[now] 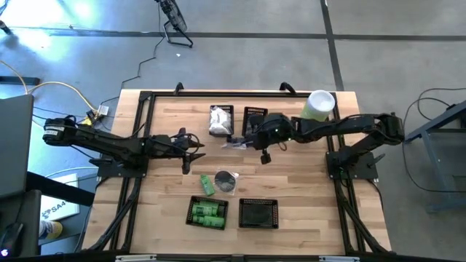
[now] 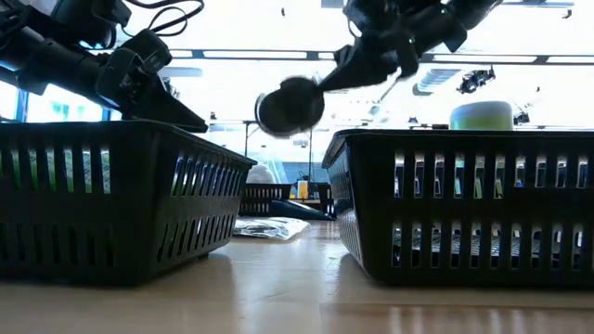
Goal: Pick & Place Travel size toiletries
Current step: Put the black hairbrush into the bottom right black bin
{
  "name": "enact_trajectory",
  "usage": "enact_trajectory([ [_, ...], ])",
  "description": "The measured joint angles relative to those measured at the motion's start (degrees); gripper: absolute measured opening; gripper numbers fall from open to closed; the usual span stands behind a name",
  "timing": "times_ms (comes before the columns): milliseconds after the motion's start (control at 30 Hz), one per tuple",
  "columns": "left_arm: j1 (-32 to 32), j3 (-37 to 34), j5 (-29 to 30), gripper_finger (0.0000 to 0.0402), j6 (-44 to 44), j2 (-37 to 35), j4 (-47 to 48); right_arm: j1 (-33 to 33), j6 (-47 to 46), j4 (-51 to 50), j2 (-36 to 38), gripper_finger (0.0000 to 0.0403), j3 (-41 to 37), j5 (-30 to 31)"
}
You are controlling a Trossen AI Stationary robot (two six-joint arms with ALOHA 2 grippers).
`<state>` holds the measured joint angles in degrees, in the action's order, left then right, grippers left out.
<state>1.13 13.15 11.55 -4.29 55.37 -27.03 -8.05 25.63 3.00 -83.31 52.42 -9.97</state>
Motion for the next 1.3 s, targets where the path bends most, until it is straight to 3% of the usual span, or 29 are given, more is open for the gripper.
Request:
enact_trajectory([
  [500,0.0,0.0,0.2,0.0168,0.6,0.0,0.2,3.8,-21.3,-15.9,12.1,0.0003,0.2,-16.1],
  [700,0.0,0.0,0.2,0.0168,1.6,0.0,0.2,10.6,-27.4,-20.1,11.7,0.0003,0.1,-14.8],
  [1300,0.0,0.0,0.1,0.0168,1.5,0.0,0.1,29.3,-43.4,-18.7,2.8,0.0003,0.1,-0.7],
])
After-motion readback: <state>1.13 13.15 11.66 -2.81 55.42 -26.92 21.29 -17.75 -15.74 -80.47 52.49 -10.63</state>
